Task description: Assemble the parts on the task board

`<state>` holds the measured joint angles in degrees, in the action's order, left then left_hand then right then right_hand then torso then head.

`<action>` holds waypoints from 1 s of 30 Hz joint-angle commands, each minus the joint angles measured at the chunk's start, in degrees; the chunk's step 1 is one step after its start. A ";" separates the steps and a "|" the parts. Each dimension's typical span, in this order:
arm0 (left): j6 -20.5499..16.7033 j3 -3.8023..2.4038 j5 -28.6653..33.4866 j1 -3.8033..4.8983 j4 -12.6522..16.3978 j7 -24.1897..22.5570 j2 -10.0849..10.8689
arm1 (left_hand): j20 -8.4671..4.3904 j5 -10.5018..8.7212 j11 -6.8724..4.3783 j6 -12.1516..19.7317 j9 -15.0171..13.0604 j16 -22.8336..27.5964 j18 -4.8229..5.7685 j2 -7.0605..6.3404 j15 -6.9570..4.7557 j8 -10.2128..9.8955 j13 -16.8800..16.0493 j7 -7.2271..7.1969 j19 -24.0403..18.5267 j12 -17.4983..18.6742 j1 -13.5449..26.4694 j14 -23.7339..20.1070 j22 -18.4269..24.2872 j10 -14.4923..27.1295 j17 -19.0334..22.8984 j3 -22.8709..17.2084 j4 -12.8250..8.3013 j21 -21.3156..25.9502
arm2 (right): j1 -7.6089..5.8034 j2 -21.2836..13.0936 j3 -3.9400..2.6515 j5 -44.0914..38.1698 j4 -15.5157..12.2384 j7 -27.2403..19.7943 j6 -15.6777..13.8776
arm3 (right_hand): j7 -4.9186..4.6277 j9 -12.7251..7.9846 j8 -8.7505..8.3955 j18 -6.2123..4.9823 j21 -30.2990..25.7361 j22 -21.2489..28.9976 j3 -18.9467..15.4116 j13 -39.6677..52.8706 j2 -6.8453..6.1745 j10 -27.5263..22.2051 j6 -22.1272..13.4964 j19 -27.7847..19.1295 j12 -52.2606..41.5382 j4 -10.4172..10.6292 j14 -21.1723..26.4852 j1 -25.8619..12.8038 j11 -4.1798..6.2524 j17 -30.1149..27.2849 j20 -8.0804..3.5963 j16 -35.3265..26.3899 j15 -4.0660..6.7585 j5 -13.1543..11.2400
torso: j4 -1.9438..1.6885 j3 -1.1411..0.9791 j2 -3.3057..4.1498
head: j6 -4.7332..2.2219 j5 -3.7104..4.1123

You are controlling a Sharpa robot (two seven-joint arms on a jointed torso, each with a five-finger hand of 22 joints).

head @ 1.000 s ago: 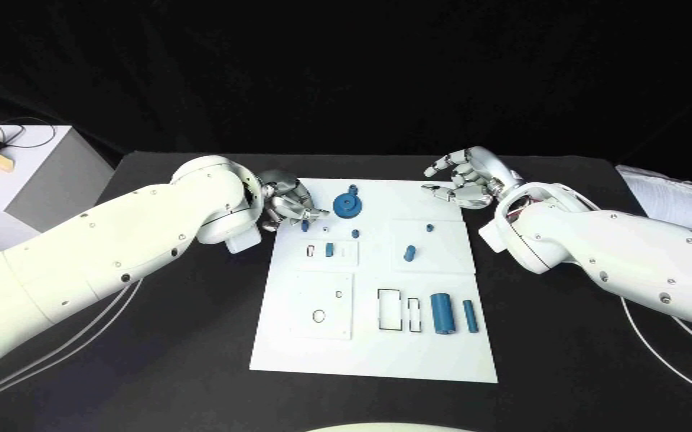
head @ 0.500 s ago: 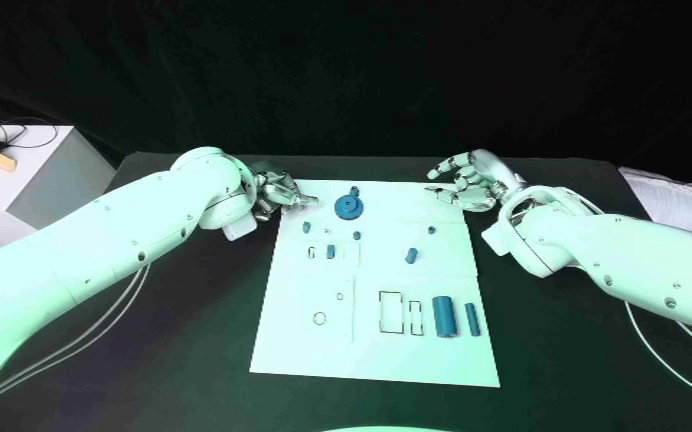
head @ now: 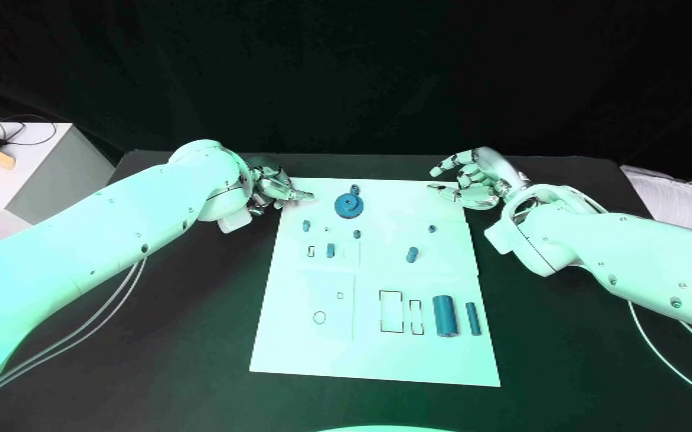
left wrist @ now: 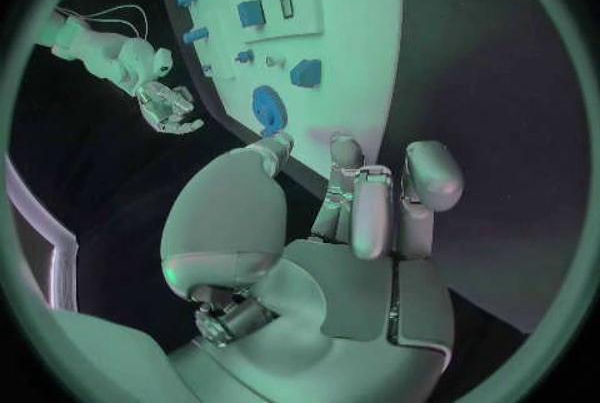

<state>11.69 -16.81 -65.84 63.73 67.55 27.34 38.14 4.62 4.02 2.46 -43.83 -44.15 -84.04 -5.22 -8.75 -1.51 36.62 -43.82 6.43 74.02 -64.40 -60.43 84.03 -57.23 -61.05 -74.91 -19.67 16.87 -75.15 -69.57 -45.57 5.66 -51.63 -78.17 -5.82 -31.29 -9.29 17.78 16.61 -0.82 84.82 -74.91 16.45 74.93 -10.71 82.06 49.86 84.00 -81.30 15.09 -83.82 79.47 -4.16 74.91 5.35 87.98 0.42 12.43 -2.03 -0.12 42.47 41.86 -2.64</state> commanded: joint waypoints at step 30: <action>10.84 0.49 -0.41 0.07 2.04 -0.04 -0.04 | -0.25 0.34 -0.87 -1.05 -0.97 -0.84 -0.84 1.74 -0.40 3.23 -0.54 -0.79 0.29 -1.06 -1.57 2.86 -0.94 -0.16 -8.06 1.57 -0.19 -0.69 | -0.02 0.44 -0.03 0.10 0.40 -0.72 -0.01 | 0.15 -0.09 -0.18 -0.53 -0.33 -10.97 0.34 7.39 0.11 -0.35 -0.48 3.87 0.28 0.03 -5.19 -0.67 -0.09 11.42 0.18 -0.37 -0.22 0.41 | 0.02 0.03 -0.01 | 0.34 -0.24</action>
<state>20.53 -16.33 -66.72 63.75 69.42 27.43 38.20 4.62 4.02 1.91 -44.75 -45.09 -84.71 -5.22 -7.00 -1.51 39.64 -44.27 5.92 74.02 -65.19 -61.44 84.03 -58.09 -61.16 -74.91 -18.34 16.68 -75.60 -69.58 -45.17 5.66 -51.55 -77.78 -5.93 -31.33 -9.08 17.79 16.61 -0.82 84.82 -74.94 16.45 74.91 -10.71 82.06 49.65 84.00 -81.30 15.09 -83.82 79.47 -4.16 74.91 5.35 87.98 0.42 12.64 -2.03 -0.09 42.45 42.17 -2.85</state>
